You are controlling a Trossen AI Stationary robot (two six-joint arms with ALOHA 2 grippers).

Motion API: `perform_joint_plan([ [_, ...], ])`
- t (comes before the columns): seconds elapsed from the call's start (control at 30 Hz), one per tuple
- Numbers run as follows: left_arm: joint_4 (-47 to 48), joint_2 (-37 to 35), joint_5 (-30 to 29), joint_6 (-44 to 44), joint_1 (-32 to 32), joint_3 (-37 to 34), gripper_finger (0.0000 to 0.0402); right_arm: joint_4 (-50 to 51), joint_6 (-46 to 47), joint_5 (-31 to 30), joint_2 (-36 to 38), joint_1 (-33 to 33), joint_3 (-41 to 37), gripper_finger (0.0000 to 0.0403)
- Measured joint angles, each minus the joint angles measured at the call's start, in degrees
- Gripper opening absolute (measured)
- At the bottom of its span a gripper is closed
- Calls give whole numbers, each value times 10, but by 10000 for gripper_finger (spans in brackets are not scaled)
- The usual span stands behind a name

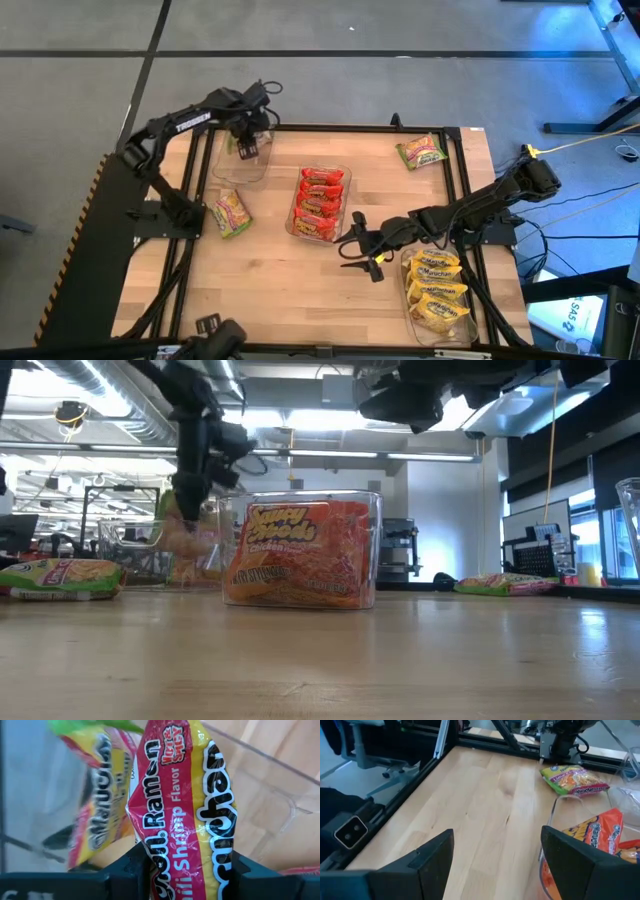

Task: Sort Maruchan noodles
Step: Put the bottom green noodle pack into the top transparent bin

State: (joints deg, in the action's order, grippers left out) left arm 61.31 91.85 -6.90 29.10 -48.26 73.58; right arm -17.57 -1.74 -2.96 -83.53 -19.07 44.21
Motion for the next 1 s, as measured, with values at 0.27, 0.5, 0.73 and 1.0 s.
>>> perform_joint_plan([
  [0.27, -74, 47, 41, 26, -5, -51, 137, 28, 8, 3, 0, 0, 0, 273],
  [0.5, -111, 50, 35, 6, -3, -59, 137, 28, 44, 13, 0, -1, -13, 273],
  [0.73, -121, 50, -18, 26, -5, -57, 152, 6, 43, 11, -1, 0, -23, 273],
  [1.0, -140, 50, -30, 52, -8, -56, 234, 6, 43, 11, -1, 0, -23, 273],
])
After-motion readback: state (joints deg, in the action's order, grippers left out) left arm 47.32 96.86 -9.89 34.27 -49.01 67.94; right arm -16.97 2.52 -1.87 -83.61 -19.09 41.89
